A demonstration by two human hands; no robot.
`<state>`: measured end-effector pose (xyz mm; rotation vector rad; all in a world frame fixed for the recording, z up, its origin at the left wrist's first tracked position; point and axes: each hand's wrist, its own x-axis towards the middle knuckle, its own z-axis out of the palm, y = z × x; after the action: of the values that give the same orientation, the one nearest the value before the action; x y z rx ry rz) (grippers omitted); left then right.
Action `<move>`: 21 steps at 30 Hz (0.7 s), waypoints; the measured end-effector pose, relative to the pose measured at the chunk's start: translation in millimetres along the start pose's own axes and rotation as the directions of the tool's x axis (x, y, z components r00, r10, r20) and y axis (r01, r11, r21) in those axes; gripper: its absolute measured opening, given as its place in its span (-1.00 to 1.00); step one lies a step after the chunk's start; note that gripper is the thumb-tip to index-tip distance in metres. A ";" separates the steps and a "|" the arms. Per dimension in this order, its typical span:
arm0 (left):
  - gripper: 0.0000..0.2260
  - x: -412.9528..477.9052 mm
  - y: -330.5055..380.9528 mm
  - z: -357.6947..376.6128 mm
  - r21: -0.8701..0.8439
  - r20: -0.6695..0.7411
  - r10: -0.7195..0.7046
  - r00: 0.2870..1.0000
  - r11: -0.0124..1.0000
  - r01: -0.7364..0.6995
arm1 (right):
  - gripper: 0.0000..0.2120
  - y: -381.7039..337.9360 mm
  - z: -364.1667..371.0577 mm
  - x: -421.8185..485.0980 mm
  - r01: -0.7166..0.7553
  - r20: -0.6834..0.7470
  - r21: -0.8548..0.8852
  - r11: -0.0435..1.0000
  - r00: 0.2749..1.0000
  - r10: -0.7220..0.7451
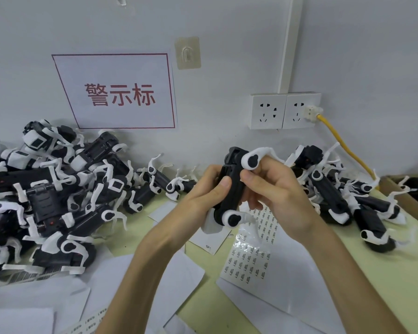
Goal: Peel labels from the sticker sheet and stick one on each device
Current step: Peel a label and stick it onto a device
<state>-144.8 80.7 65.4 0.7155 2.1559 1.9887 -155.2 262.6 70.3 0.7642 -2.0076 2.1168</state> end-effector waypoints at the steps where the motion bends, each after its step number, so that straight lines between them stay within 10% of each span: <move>1: -0.71 -0.1 -0.2 0.0 -0.008 -0.002 -0.012 1.000 1.000 0.012 | -0.86 1.0 -0.5 0.2 -0.002 0.008 0.002 1.000 1.000 0.002; 12: -0.52 4.4 -1.7 2.7 -0.362 -0.012 -0.144 0.990 0.923 0.130 | -0.72 0.1 -4.4 -0.8 0.016 0.075 -0.187 0.982 0.997 -0.002; 17: -0.60 6.2 -5.5 -6.9 -0.134 -0.115 -0.235 0.965 0.966 0.219 | -0.77 -13.8 -12.4 -2.1 0.100 0.000 -0.119 0.988 0.995 -0.101; 21: -0.65 11.3 -9.3 -10.6 -0.120 -0.035 -0.332 0.943 0.938 0.326 | -0.69 -13.5 -35.8 -3.2 0.034 0.104 -0.523 0.852 0.994 0.024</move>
<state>-161.4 75.6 60.3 0.2625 2.0116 1.9481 -156.4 299.2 81.4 0.7855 -2.4645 1.4180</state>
